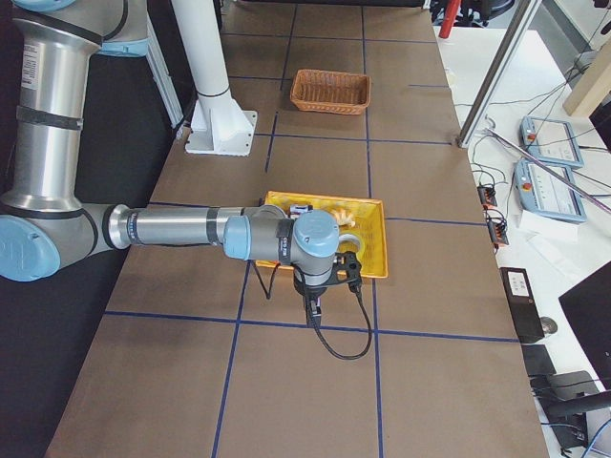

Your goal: Move tape to another basket

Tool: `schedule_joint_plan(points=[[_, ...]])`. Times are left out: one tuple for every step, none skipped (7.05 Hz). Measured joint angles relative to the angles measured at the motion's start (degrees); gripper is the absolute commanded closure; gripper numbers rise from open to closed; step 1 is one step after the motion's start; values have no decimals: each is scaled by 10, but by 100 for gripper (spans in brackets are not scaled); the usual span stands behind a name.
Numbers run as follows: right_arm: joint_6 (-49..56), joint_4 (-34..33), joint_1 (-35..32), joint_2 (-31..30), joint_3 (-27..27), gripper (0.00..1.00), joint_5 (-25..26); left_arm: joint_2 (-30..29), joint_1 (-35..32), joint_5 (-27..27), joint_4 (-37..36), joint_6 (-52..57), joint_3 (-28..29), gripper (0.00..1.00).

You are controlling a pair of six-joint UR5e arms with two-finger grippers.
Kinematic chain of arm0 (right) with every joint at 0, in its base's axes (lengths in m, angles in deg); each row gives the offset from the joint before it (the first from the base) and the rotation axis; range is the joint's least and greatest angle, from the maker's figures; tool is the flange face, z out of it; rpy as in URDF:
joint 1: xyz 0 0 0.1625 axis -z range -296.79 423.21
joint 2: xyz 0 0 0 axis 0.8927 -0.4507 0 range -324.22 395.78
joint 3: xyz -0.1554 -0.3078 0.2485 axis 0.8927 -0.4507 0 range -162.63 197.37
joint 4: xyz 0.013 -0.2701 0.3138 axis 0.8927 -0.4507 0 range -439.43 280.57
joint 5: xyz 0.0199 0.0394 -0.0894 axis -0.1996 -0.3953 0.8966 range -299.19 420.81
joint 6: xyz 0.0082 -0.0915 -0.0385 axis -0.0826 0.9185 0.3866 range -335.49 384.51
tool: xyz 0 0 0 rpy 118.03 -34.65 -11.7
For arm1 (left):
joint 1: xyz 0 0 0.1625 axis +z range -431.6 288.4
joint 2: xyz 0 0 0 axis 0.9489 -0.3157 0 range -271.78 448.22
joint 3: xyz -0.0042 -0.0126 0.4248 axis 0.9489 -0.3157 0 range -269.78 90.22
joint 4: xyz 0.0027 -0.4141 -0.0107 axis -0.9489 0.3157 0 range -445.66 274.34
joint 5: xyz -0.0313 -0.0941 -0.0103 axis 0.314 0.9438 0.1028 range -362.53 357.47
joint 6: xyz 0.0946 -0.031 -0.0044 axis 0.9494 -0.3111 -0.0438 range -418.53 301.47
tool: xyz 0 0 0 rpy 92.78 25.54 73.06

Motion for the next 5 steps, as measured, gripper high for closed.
schedule_joint_plan(points=[[0,0,0,0,0,0,0,0,0,0,0,0,0,0],[0,0,0,1,0,0,0,0,1,0,1,1,1,0],[0,0,0,2,0,0,0,0,1,0,2,1,1,0],[0,11,1,3,0,0,-4,0,2,0,2,1,1,0],[-2,42,3,5,-1,0,-11,-1,3,-1,2,1,1,0]])
